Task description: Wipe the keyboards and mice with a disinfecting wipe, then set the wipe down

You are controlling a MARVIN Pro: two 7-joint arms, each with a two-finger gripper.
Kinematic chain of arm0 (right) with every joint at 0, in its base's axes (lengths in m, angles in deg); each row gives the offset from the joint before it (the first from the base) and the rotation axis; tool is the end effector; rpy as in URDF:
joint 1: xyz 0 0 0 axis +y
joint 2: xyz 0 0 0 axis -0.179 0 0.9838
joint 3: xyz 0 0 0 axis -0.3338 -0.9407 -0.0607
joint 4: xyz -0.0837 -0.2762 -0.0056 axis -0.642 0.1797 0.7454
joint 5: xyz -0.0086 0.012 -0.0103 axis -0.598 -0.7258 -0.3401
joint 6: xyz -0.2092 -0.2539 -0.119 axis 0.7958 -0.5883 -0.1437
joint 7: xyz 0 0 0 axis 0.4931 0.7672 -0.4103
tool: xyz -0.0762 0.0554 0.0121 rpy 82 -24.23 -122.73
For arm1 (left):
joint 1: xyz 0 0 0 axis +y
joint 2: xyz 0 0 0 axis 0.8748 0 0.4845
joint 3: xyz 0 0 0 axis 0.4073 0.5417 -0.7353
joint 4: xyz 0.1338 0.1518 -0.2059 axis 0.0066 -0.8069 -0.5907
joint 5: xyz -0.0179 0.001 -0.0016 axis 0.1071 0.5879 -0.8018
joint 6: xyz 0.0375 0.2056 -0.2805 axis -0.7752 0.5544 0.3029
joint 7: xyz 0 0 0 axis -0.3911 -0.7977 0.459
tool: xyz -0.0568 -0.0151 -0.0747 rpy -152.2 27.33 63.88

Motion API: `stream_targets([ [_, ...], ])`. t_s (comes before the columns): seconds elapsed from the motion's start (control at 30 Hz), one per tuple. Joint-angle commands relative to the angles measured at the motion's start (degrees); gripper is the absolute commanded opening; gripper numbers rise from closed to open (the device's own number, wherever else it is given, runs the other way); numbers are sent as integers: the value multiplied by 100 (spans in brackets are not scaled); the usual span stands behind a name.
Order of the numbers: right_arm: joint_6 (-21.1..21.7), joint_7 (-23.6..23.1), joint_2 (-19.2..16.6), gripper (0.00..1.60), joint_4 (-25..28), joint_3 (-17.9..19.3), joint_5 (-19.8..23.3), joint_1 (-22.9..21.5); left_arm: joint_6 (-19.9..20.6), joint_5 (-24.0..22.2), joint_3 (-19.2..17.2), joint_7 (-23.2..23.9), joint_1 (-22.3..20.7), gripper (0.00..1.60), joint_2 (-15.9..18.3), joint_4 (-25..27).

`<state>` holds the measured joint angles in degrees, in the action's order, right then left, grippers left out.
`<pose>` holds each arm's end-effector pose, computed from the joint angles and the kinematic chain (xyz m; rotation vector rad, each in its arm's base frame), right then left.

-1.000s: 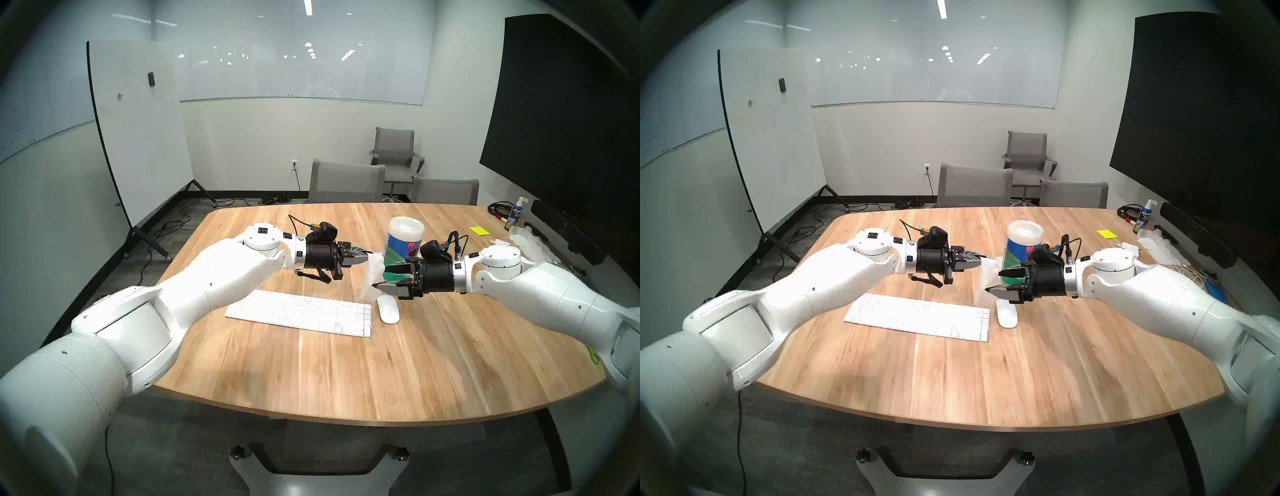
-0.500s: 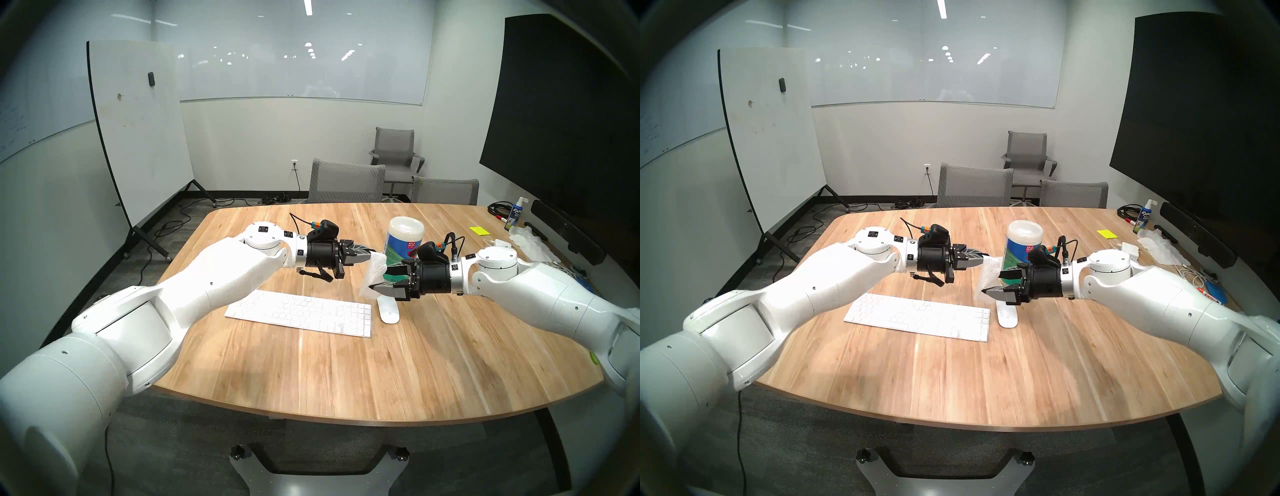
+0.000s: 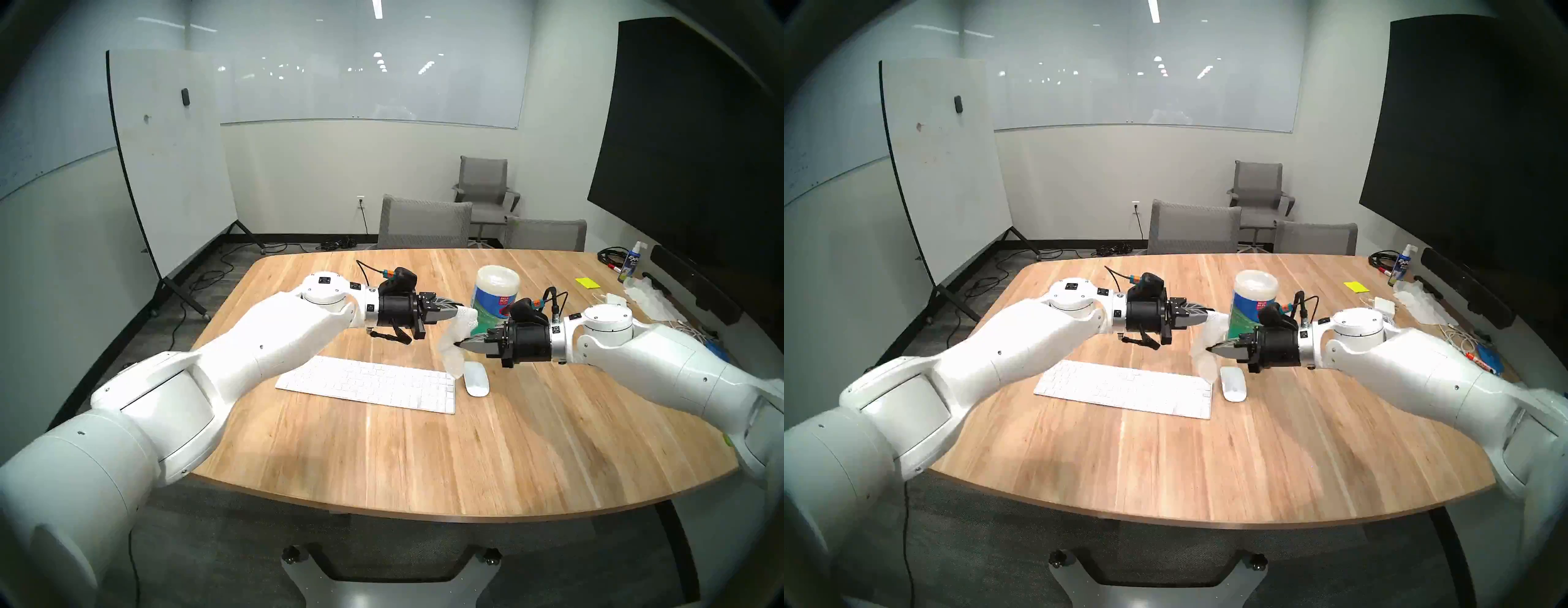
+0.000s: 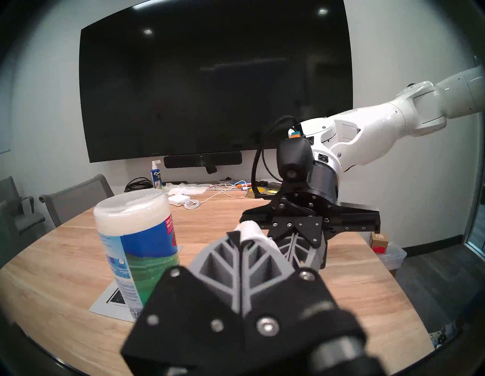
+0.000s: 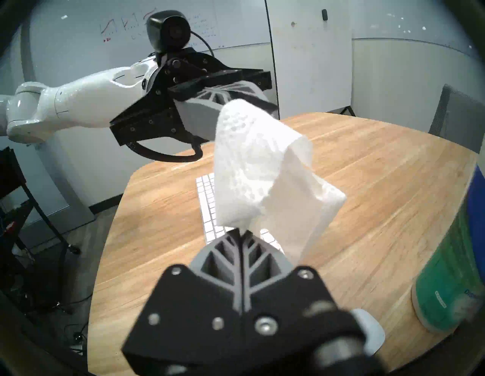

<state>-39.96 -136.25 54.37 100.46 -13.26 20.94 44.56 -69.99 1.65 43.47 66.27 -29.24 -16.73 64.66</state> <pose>0.5088 -0.0550 -0.2206 -1.8446 -1.0533 -1.1568 0.5741 -0.1609 -0.2014 1.3111 -1.2560 1.3001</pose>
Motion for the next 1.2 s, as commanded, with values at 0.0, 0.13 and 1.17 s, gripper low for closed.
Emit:
stream_targets([
  [0.0, -60, -14, -13, 0, -41, 86, 73, -46, -51, -249, -186, 169, -38, 160, -111, -41],
  [0.13, -75, -47, -19, 0, -74, 87, 78, -45, -11, -261, -195, 167, -7, 160, -75, 64],
  [1.17, -100, -583, -169, 0, -365, 140, -5, -168, 1702, -449, -196, -124, 1035, 160, 2074, 2864],
])
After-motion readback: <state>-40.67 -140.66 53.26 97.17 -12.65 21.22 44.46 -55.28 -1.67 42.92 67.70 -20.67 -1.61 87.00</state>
